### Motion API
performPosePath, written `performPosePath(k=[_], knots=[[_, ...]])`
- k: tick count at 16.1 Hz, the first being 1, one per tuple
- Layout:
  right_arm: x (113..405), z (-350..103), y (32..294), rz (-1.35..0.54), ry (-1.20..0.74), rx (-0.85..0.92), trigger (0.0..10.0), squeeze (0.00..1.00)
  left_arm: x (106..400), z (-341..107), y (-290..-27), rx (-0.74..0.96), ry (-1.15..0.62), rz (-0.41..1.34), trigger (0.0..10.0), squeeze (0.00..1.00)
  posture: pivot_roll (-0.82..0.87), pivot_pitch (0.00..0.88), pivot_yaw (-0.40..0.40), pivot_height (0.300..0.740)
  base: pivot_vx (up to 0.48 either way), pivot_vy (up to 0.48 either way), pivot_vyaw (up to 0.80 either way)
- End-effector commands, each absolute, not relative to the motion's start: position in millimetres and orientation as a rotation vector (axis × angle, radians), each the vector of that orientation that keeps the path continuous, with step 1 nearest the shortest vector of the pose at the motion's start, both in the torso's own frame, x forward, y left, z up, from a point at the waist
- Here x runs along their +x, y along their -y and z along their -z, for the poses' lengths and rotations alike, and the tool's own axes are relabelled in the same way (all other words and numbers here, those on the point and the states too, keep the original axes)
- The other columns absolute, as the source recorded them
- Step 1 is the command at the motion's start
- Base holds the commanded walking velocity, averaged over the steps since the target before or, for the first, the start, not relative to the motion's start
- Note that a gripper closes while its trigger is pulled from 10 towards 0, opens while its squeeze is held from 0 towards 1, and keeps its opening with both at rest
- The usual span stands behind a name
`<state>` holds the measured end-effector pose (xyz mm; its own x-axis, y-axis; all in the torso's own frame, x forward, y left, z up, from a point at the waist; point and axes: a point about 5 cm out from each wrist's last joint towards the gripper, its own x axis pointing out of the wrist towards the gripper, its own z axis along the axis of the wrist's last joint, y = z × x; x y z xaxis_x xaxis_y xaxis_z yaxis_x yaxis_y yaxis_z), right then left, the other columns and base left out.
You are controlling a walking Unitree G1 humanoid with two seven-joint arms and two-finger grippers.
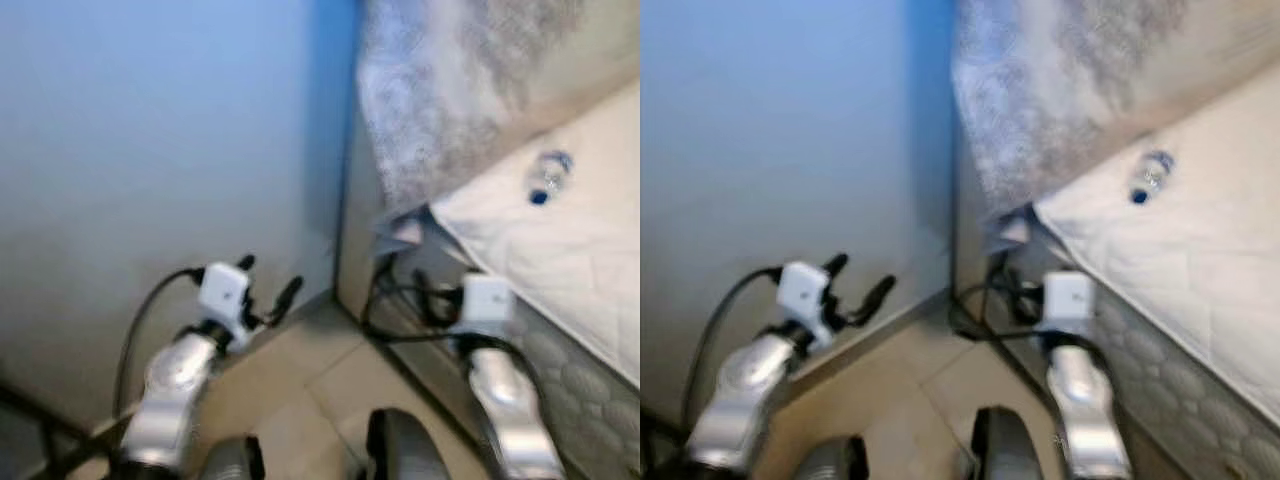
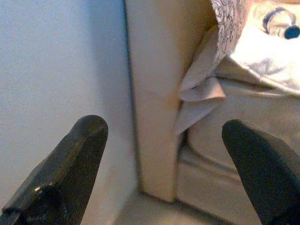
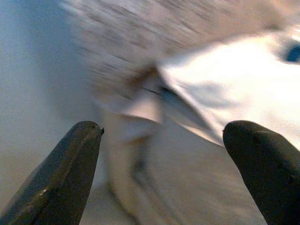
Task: Clean up the room
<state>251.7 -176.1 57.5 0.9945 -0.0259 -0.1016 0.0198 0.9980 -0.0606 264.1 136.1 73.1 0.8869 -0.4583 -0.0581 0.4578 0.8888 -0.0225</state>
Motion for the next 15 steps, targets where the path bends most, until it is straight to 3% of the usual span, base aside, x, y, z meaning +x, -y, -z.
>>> performPosePath(k=[1, 3, 10, 13, 15], knots=[[253, -62, 174, 0.013, -0.079, -0.038, 10.0, 0.0, 259, -64, -151, -0.08, -0.127, 0.393, 10.0, 0.0, -0.1, 0.0, 0.019, 0.657, 0.0, 0.0, 0.0], [253, -62, 176, 0.007, -0.077, -0.04, 10.0, 0.0, 252, -56, -156, -0.111, -0.163, 0.373, 10.0, 0.0, -0.1, 0.0, 0.021, 0.67, 0.0, 0.0, 0.0], [260, -62, 170, -0.022, -0.066, -0.015, 10.0, 0.0, 266, -66, -156, -0.011, -0.11, 0.407, 10.0, 0.0, -0.09, 0.0, 0.03, 0.728, 0.0, 0.0, 0.0], [258, -61, 172, -0.026, -0.067, -0.016, 10.0, 0.0, 259, -56, -171, -0.144, -0.168, 0.291, 10.0, 0.0, -0.09, 0.0, 0.024, 0.74, 0.0, 0.0, 0.0], [258, -61, 171, -0.036, -0.067, -0.017, 10.0, 0.0, 257, -54, -169, -0.108, -0.168, 0.314, 10.0, 0.0, -0.08, 0.0, 0.022, 0.74, 0.0, 0.0, 0.0]])
